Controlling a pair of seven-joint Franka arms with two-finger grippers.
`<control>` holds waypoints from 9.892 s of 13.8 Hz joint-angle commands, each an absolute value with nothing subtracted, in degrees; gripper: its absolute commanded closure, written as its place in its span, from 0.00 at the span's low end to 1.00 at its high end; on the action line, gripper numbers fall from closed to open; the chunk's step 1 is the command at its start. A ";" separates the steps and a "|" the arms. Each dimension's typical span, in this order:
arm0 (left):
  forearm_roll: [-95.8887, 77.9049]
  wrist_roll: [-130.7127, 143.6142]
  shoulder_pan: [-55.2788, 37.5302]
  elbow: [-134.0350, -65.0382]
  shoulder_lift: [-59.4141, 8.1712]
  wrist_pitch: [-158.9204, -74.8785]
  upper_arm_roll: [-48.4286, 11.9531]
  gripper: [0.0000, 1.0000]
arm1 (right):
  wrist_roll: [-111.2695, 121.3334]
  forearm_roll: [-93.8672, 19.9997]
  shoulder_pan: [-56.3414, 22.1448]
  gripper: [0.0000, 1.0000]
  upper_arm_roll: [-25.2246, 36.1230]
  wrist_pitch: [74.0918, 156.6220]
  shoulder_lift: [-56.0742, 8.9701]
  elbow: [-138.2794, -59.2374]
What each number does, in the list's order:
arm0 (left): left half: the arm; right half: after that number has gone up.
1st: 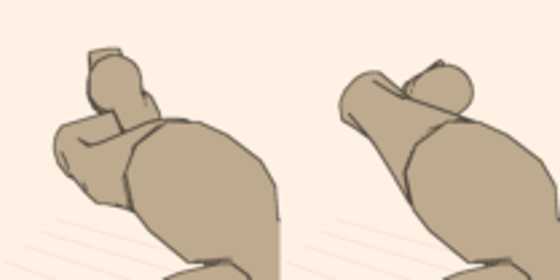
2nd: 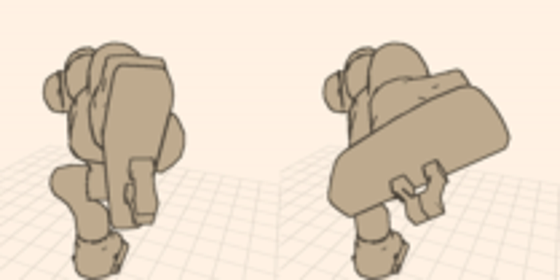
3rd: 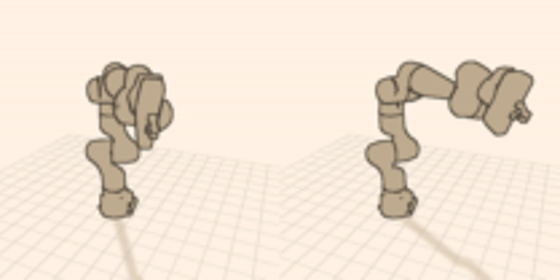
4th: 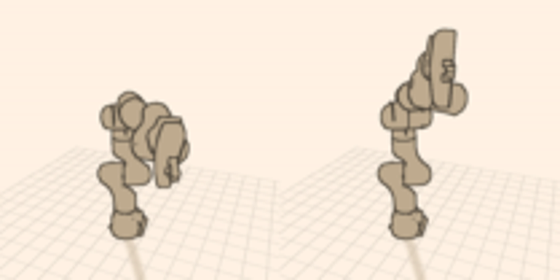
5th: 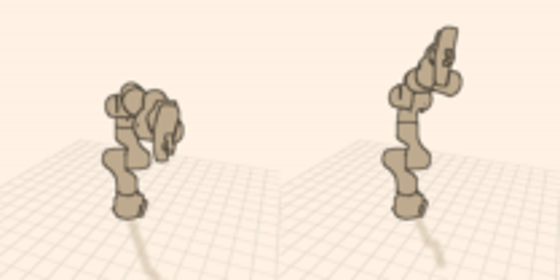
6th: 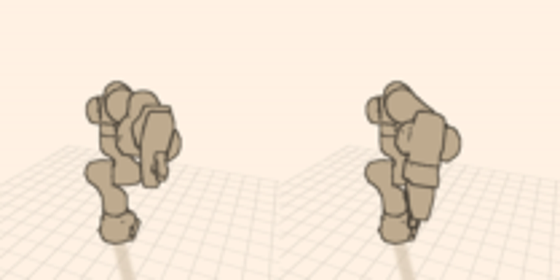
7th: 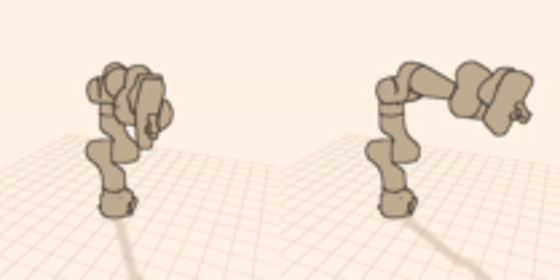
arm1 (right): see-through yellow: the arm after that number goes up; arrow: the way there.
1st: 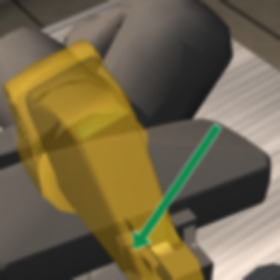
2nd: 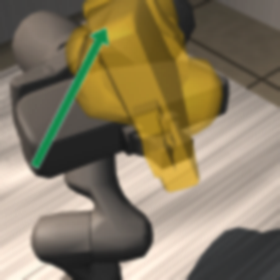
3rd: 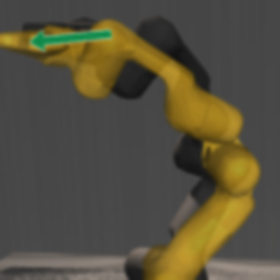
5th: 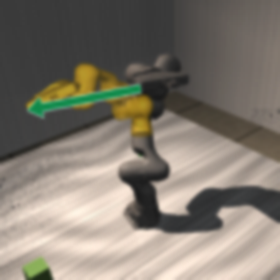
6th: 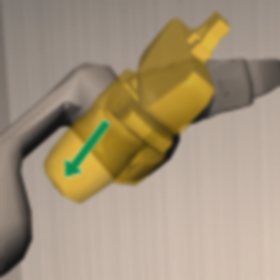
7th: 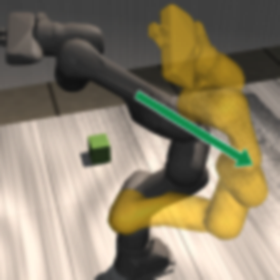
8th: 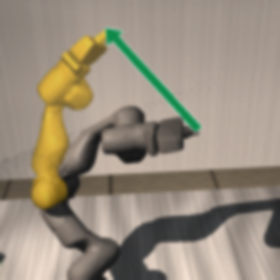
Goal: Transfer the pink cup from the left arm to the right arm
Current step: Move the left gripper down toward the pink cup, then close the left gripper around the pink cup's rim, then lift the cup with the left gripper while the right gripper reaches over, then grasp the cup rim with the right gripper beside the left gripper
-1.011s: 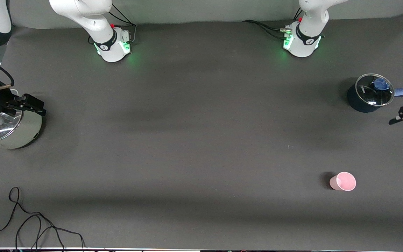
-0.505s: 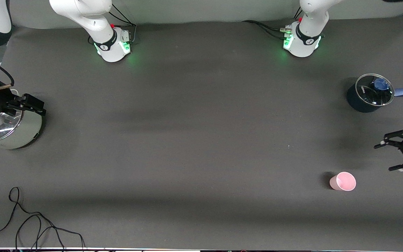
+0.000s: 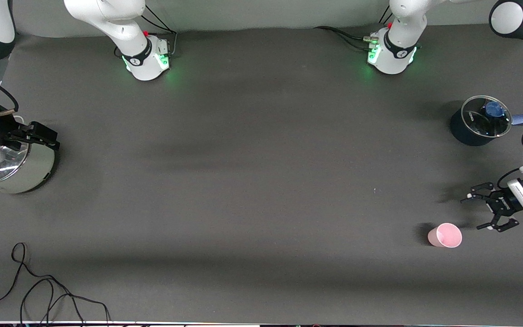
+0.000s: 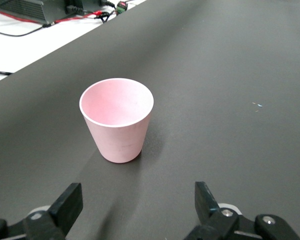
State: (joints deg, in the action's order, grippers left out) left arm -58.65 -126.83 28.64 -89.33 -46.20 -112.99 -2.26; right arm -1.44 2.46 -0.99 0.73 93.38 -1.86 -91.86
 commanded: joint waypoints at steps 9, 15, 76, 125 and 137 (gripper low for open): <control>-68.29 -135.69 33.39 -88.07 -53.52 -111.27 -6.50 0.00 | -1.14 2.37 -1.41 0.00 1.05 92.55 -2.20 -90.79; -69.08 -137.72 37.97 -86.92 -56.60 -111.18 -12.39 0.00 | -1.05 2.37 -1.41 0.00 1.05 92.55 -2.20 -90.79; -89.91 -129.03 30.70 -103.19 -51.68 -196.42 -82.53 0.46 | -0.35 2.37 -0.79 0.00 2.55 91.32 -2.11 -90.70; -89.65 -110.57 15.56 -95.45 -40.52 -200.57 -80.95 0.50 | -41.66 -8.97 -34.01 0.00 0.09 108.28 -26.89 -64.95; -89.65 -110.57 15.56 -95.45 -40.52 -200.65 -80.95 0.45 | -38.51 -8.44 -33.58 1.00 0.18 108.37 -28.04 -64.95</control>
State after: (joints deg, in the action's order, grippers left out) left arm -88.49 -111.09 15.27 -96.12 -42.15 -200.11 -81.33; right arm -41.54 -9.58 -33.70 -0.46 109.34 -27.25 -65.78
